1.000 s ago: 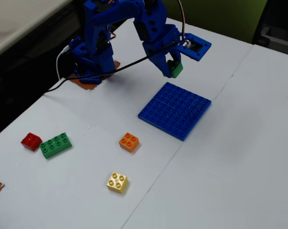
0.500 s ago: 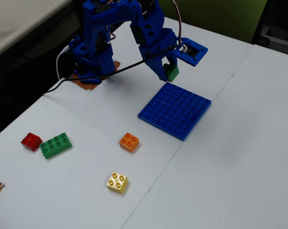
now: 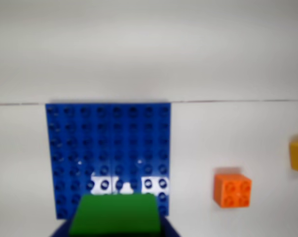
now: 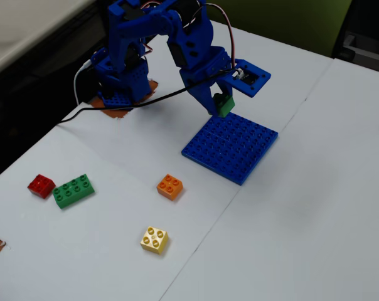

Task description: Pick up the 2x2 green block and go up the 8x8 blue block.

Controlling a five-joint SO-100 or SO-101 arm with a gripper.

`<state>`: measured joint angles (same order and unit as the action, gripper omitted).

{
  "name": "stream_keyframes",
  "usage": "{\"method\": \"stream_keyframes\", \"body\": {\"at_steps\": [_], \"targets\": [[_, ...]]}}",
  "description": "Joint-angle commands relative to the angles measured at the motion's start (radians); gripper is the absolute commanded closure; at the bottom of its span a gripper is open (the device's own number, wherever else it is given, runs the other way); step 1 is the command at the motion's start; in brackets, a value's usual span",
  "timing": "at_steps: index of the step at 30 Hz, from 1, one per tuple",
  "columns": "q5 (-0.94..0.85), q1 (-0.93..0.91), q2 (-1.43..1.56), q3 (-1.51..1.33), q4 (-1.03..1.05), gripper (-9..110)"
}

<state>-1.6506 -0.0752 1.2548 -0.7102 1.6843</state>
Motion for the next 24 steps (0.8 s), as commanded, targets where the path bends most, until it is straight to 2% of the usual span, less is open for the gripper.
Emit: {"method": "stream_keyframes", "body": {"at_steps": [1, 24], "targets": [[0.005, -0.002, 0.009, 0.043, -0.032, 101], [-0.003, 0.011, 0.078, -0.06, -0.075, 101]]}}
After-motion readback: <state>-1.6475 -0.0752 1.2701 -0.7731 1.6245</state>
